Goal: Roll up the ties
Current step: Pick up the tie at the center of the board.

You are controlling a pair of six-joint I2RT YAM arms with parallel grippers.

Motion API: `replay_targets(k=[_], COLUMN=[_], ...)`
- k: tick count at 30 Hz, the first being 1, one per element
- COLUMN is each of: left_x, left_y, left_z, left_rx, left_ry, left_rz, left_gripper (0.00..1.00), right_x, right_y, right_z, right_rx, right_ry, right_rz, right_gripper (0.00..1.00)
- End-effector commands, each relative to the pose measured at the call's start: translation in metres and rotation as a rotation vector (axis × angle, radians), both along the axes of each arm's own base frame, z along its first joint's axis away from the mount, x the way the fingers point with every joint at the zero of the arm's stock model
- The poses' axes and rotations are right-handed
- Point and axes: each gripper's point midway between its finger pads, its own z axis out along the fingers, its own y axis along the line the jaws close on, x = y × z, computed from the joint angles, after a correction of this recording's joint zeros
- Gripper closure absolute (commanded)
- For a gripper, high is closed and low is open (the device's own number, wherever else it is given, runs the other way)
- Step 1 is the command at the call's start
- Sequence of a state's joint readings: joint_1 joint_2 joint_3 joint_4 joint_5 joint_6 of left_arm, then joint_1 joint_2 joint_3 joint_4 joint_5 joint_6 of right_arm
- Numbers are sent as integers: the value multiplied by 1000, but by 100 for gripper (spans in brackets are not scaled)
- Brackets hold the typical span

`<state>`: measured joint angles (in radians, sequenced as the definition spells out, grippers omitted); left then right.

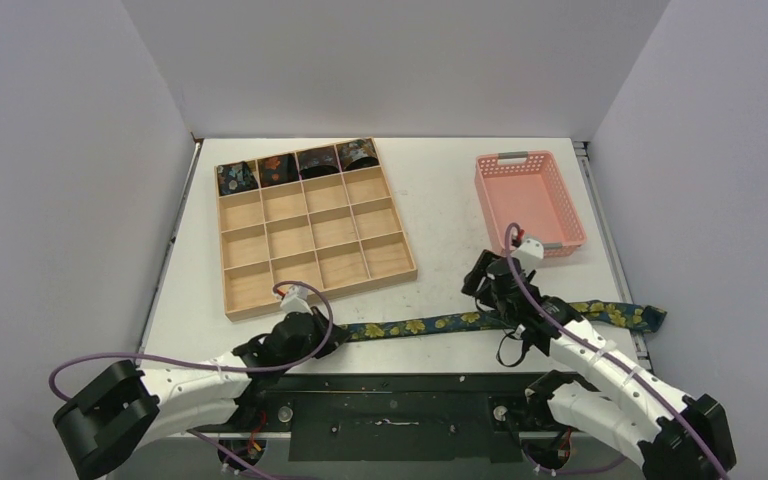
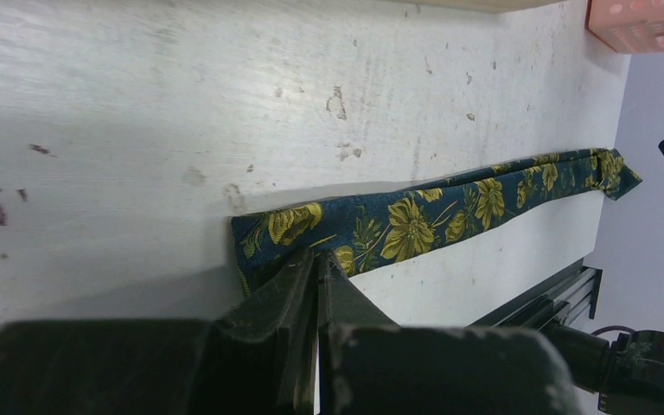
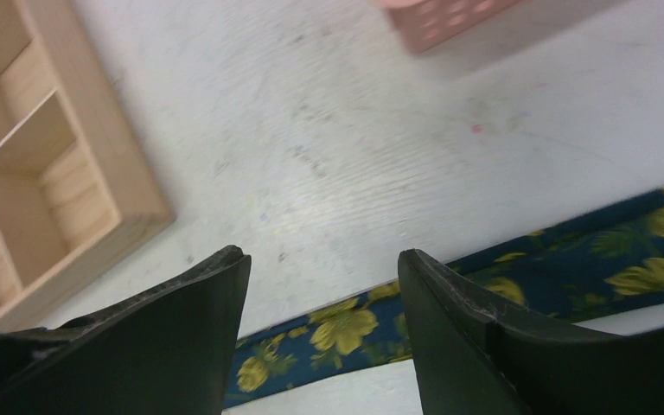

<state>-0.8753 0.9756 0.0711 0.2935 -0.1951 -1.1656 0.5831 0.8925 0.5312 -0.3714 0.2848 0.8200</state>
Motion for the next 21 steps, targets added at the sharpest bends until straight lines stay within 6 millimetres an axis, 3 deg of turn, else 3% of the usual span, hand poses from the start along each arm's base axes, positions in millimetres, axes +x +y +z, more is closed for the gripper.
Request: replay_targets(k=[1, 4, 9, 12, 15, 21], left_x=[4, 5, 1, -1, -2, 2], left_y=[-4, 6, 28, 36, 39, 34], left_z=[6, 12, 23, 36, 43, 44], left_rx=[29, 38, 78, 64, 33, 24], left_ry=[-26, -42, -56, -80, -101, -101], left_rz=[-4, 33, 79, 94, 103, 94], left_gripper=[100, 100, 80, 77, 77, 79], right_x=[-20, -39, -60, -63, -66, -64], right_y=[76, 117, 170, 196, 214, 222], right_z=[9, 1, -4, 1, -2, -16], right_rx=[77, 100, 133, 170, 172, 126], right_ry=[-38, -22, -30, -54, -60, -43], right_rz=[285, 405, 529, 574, 613, 637], right_gripper=[37, 39, 48, 55, 66, 80])
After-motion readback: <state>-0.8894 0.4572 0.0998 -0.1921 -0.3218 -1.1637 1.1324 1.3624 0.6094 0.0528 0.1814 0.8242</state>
